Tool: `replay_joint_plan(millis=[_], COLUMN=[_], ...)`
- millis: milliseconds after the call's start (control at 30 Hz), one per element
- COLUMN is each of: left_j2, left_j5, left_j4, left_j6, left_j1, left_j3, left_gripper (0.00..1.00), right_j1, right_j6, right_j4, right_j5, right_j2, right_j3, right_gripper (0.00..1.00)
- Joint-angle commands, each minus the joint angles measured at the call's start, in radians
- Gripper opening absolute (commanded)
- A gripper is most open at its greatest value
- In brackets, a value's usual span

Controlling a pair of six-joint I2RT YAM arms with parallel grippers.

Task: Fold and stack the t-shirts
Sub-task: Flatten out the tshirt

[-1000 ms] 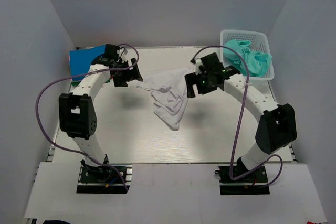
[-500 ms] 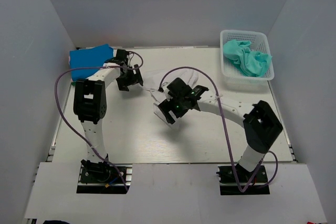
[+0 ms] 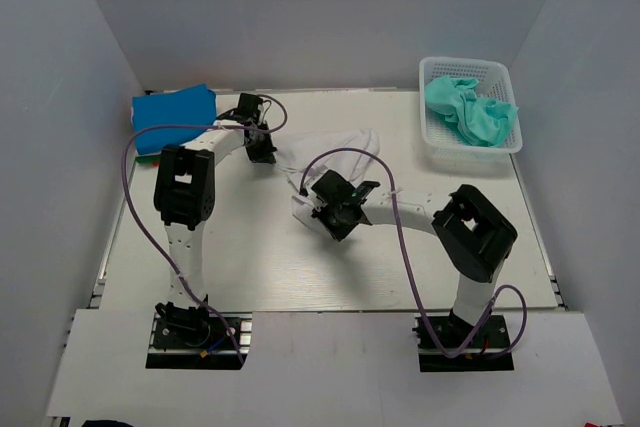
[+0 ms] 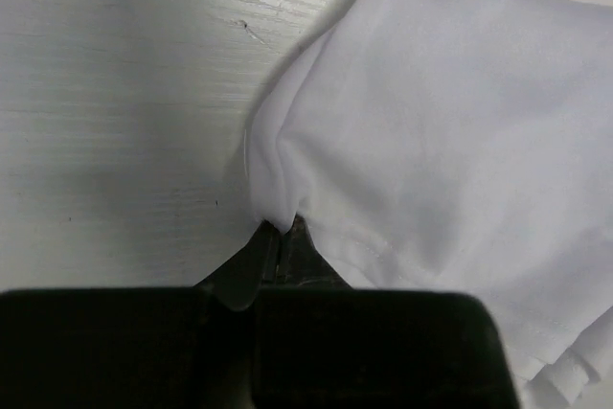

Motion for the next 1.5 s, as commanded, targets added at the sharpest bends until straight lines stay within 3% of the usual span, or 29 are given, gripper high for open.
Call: replay_joint_plan(millis=[0,133,267,367,567,733,867,1100,1200,1367,1467], left_j2=[0.024,-0.116,-0.29,-0.384,-0.525,-0.606,-0.619,-0.564,-0.53,-0.365,-0.262], left_j5=[0.009,-0.03,-0.079,-0.155,-0.34,-0.488,-0.557,-0.513,-0.495,-0.473,-0.473], left_j4=[-0.038,-0.059,-0.032,-0.032,-0.071,-0.071,-0.084,-0.096,-0.096,-0.027,0.007], left_j6=[0.016,0.016,0.003,-0.007,-0.027,-0.047,-0.047,-0.038,-0.027,0.04,0.071], left_j1=[-0.003,-0.003,0.017,0.017,0.017,0.017,0.017,0.017,0.017,0.026,0.026], left_j3=[-0.006,0.004,0.004,0.036,0.131,0.14,0.154,0.215,0.27,0.509,0.762], left_gripper=[0.0,0.0,0.0,0.0,0.0,0.0,0.0,0.0,0.0,0.0,0.0], right_j1=[0.002,-0.025,-0.086,-0.152,-0.358,-0.487,-0.547,-0.593,-0.608,-0.636,-0.654], right_j6=[-0.007,0.011,0.029,0.055,0.02,0.012,-0.009,-0.01,-0.01,-0.101,-0.15], right_j4=[0.058,0.05,-0.061,-0.149,-0.192,-0.18,-0.136,-0.148,-0.151,-0.114,-0.073], right_j5=[-0.013,0.064,0.153,0.364,0.515,0.606,0.494,0.295,0.285,0.299,0.279], right_j2=[0.007,-0.094,-0.255,-0.312,-0.444,-0.447,-0.444,-0.344,-0.317,-0.153,0.002], right_j3=[-0.049,-0.043,0.051,0.1,0.126,0.191,0.215,0.347,0.408,0.738,1.108], right_gripper=[0.03,0.0,0.0,0.0,0.0,0.0,0.0,0.0,0.0,0.0,0.0])
